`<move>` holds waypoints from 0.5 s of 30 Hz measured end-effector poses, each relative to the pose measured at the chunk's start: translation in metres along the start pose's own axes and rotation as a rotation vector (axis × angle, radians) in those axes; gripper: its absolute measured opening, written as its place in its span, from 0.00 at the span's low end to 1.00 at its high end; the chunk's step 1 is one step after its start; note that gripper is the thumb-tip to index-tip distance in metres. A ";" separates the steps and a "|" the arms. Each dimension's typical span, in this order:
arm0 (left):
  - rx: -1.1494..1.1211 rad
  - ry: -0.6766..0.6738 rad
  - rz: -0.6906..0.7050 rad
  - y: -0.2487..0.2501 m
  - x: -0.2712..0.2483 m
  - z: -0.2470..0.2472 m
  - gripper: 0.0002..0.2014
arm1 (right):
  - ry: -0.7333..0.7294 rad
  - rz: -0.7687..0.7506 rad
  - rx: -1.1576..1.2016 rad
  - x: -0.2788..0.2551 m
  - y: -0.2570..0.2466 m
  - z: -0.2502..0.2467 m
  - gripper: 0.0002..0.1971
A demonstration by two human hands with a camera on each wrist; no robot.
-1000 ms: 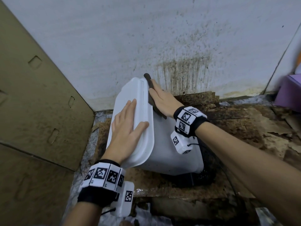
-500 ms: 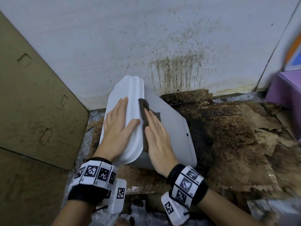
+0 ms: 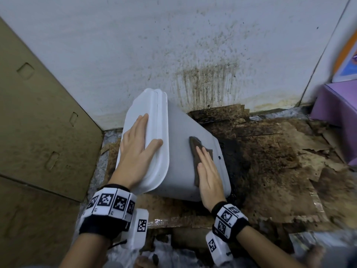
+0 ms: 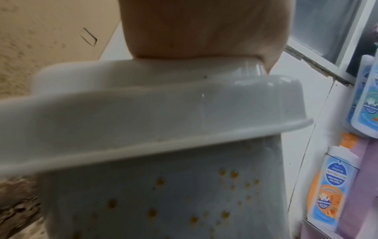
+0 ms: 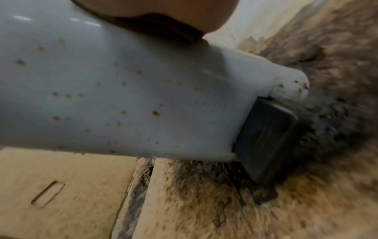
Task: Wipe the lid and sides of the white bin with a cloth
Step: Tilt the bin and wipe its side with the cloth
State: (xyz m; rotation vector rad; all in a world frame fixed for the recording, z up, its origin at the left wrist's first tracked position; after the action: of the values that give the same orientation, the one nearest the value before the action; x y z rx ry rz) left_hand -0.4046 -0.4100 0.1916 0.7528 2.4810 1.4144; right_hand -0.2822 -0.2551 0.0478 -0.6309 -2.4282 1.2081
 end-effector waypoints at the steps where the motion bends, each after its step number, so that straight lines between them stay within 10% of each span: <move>1: -0.003 -0.001 -0.002 0.001 0.000 0.001 0.43 | -0.011 0.043 0.024 0.001 0.005 0.001 0.24; 10: 0.011 0.008 -0.002 0.004 0.002 0.002 0.44 | -0.029 0.117 0.026 -0.001 -0.023 0.003 0.24; 15: 0.018 0.008 -0.007 0.002 0.002 0.002 0.41 | -0.059 -0.083 0.047 -0.006 -0.090 0.000 0.26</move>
State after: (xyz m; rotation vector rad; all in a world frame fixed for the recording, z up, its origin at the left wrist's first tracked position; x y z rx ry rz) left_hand -0.4043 -0.4062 0.1925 0.7423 2.5030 1.3973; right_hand -0.2983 -0.3064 0.1198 -0.4824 -2.4405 1.2637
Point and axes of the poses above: each hand's wrist, its own x-axis towards the middle knuckle, its own z-axis out of the palm, y = z × x, the point moved 5 cm from there along x, towards the middle knuckle, and after that the axes turned 15 degrees about -x, right-handed, at the moved point
